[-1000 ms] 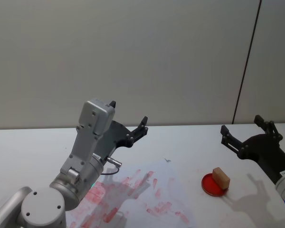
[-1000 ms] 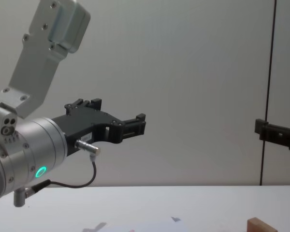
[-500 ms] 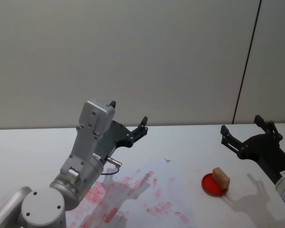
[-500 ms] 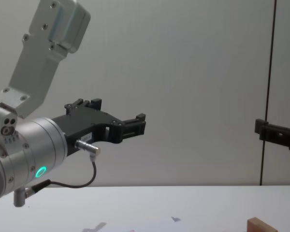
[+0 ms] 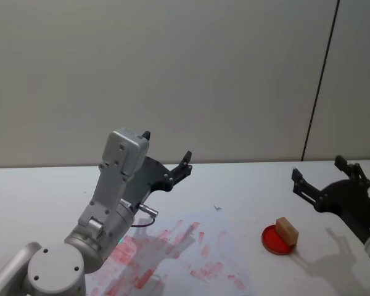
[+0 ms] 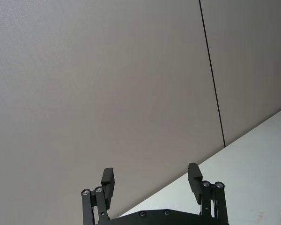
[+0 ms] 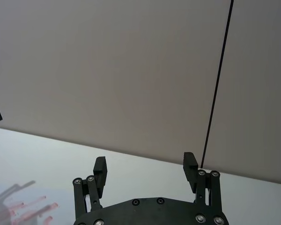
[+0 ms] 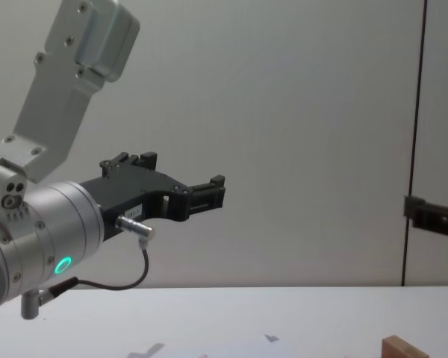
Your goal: Use the one hand to pick up the stamp and affix it onto the A4 paper.
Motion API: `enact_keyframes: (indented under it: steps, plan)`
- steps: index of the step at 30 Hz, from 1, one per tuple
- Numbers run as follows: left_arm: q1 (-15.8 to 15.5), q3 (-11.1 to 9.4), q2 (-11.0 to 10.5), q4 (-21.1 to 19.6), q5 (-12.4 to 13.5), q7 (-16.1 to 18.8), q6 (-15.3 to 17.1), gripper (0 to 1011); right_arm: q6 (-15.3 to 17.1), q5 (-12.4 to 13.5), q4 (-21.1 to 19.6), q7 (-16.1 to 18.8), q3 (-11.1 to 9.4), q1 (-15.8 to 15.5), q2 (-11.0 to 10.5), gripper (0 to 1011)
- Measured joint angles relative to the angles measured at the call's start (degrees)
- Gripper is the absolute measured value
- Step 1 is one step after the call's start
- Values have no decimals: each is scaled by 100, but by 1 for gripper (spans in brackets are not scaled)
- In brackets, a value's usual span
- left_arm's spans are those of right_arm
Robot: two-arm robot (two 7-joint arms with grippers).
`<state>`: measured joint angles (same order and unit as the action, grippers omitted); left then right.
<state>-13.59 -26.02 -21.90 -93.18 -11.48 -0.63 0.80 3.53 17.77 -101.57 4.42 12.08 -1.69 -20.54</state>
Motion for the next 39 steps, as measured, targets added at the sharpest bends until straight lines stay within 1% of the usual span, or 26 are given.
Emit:
enact_keyframes:
  steps: [5,9,11,14,19,26,34,35,37,39]
  plan:
    - [0,0,0,0,0,0,0,1001,169,118,-66,40,-71,-126,-137,1001]
    - [0,0,0,0,0,0,0,1001,395,244,-128,94,-154,-312,-312,1001]
    - [0,0,0,0,0,0,0,1001,428,256,-133,102,-161,-335,-333,1001]
    - [0,0,0,0,0,0,0,1001,587,285,-137,161,-194,-452,-438,1001]
    - [0,0,0,0,0,0,0,1001,754,248,-87,251,-194,-520,-492,1001]
    - [0,0,0,0,0,0,0,1001,950,41,98,398,-108,-458,-440,1001]
    - [0,0,0,0,0,0,0,1001,1071,-284,427,537,28,-236,-258,1001]
    - [0,0,0,0,0,0,0,1001,1071,-284,427,537,28,-236,-258,1000]
    - [0,0,0,0,0,0,0,1001,1091,-401,563,575,82,-138,-177,1001]
    - [0,0,0,0,0,1,0,1001,1097,-456,638,592,112,-85,-129,1001]
